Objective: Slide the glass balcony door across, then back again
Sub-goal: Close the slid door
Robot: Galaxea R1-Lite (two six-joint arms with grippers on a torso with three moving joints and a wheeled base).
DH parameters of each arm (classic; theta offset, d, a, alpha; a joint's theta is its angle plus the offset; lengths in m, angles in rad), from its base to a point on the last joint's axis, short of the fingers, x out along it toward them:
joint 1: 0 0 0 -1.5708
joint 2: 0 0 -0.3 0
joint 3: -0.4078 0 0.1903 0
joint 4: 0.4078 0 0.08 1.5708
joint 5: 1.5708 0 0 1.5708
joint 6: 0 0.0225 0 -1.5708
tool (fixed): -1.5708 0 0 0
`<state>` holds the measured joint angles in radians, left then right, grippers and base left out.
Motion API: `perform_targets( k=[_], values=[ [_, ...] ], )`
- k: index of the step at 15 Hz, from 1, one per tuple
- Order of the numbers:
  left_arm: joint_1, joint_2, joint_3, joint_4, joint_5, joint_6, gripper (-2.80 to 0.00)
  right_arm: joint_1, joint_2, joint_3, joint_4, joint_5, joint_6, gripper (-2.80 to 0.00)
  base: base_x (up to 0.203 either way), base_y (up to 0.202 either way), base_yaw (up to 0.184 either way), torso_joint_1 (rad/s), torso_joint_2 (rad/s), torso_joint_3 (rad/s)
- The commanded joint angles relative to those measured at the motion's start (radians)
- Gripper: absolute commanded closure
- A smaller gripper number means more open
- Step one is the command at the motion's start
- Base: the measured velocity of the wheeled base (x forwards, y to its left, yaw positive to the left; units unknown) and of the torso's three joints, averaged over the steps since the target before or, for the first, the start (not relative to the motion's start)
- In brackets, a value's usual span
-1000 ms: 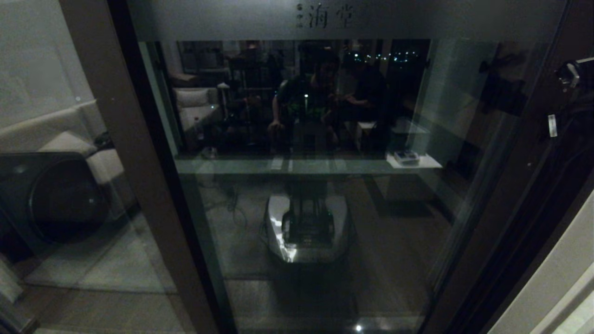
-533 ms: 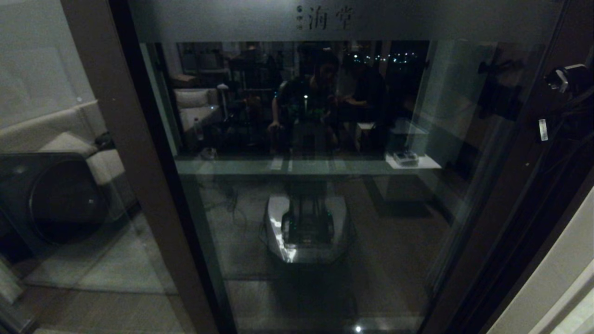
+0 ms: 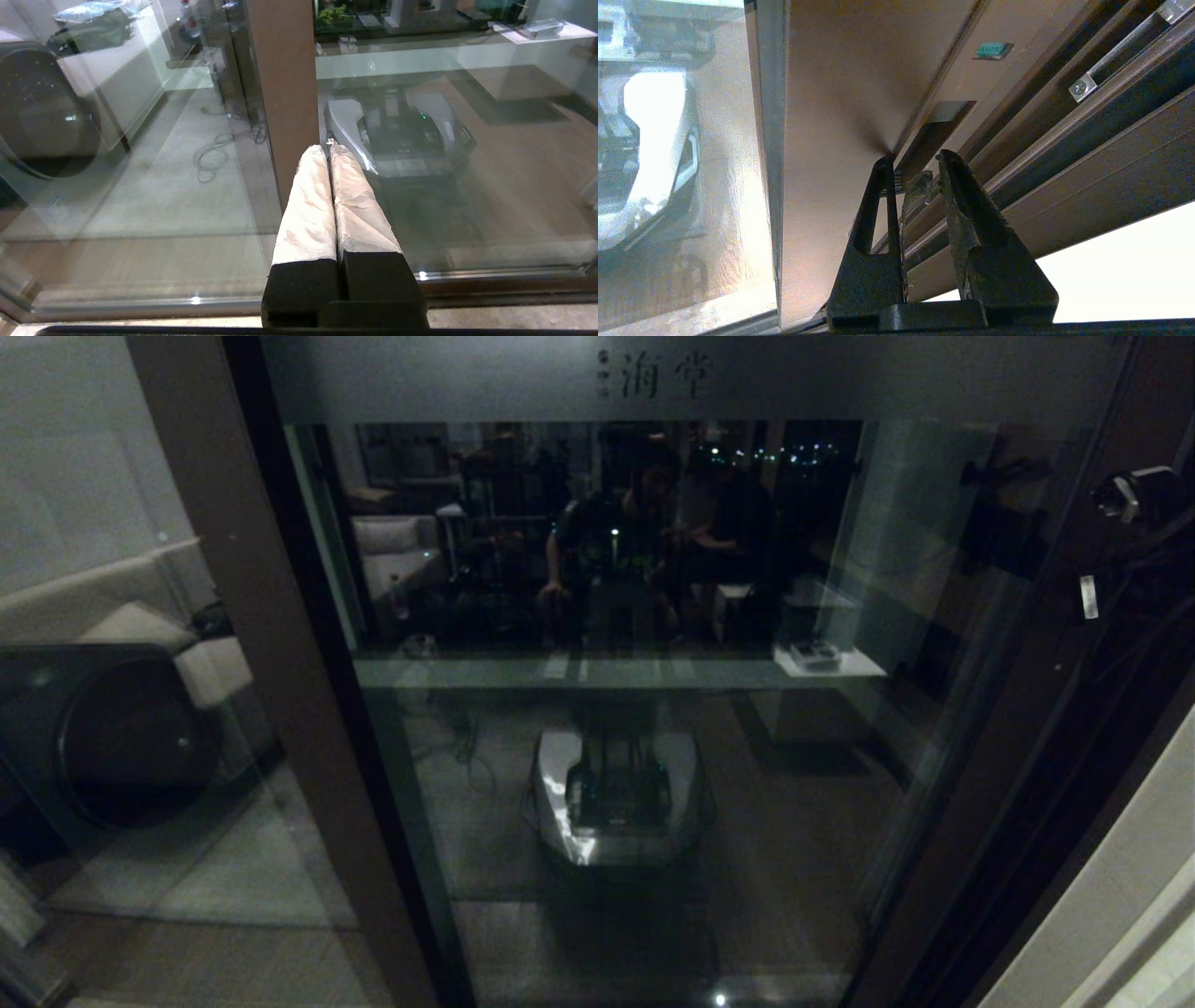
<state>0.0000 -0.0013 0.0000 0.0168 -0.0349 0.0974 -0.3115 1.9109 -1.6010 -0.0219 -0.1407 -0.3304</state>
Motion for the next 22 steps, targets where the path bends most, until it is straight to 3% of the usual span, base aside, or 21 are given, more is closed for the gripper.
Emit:
perform_targets(
  k=[1, 22],
  values=[
    [0.000, 0.000, 0.002, 0.001, 0.000, 0.001, 0.00, -0.003, 0.011, -0.005, -0.008, -0.002, -0.002, 0.00, 0.000, 0.000, 0.000, 0.000, 0.00, 0.000],
    [0.000, 0.000, 0.002, 0.000, 0.000, 0.001, 0.00, -0.023, 0.033, -0.016, -0.009, -0.007, -0.004, 0.00, 0.000, 0.000, 0.000, 0.000, 0.00, 0.000]
  ],
)
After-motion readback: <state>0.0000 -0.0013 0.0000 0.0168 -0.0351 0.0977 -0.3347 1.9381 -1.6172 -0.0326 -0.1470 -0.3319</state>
